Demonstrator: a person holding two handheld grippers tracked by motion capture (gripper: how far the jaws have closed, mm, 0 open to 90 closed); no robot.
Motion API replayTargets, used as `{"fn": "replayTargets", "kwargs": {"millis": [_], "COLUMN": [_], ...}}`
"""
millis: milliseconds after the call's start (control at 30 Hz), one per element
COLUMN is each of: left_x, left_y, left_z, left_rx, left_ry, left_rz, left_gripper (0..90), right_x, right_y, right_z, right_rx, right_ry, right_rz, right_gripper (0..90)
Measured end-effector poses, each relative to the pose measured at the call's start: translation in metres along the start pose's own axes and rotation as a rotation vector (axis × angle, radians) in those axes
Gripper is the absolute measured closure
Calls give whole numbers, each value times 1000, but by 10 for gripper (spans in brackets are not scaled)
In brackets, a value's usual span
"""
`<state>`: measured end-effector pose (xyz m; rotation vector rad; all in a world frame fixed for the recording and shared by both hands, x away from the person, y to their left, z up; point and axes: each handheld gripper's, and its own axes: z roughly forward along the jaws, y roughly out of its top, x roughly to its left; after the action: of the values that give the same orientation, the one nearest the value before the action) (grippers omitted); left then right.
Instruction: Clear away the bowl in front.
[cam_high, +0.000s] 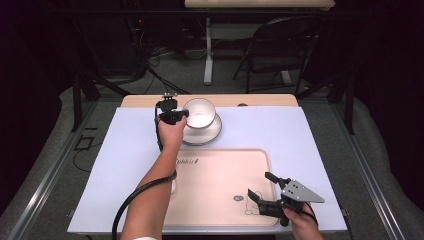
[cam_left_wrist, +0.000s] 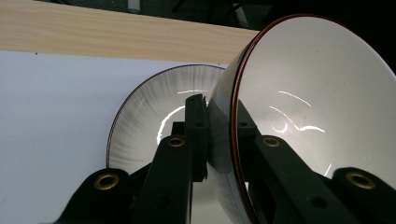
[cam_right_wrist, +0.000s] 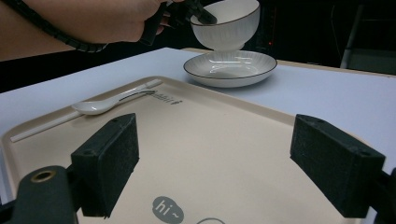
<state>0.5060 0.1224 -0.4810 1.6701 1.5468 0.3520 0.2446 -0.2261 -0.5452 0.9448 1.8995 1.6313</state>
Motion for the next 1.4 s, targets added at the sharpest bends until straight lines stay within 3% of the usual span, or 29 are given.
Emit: {"fn": "replayTargets", "kwargs": {"millis": [367, 633, 833, 1400], "left_x": [0, -3, -9, -66], "left_y": [10, 13, 14, -2], "left_z": [-22, -32, -38, -35], "left_rx": [-32, -30, -25, 42], "left_ry": [-16, -24, -55, -224], "left_rz": [15, 32, 52, 155], "left_gripper": [822, 822, 821, 821], "right_x": [0, 0, 0, 0], "right_y": [0, 0, 0, 0], "right_z": [0, 0, 0, 0], "right_rx": [2, 3, 3, 2], "right_ry": [-1, 0, -1, 1], "right_rz": [0, -1, -2, -1], "right_gripper": [147, 147, 147, 147]}}
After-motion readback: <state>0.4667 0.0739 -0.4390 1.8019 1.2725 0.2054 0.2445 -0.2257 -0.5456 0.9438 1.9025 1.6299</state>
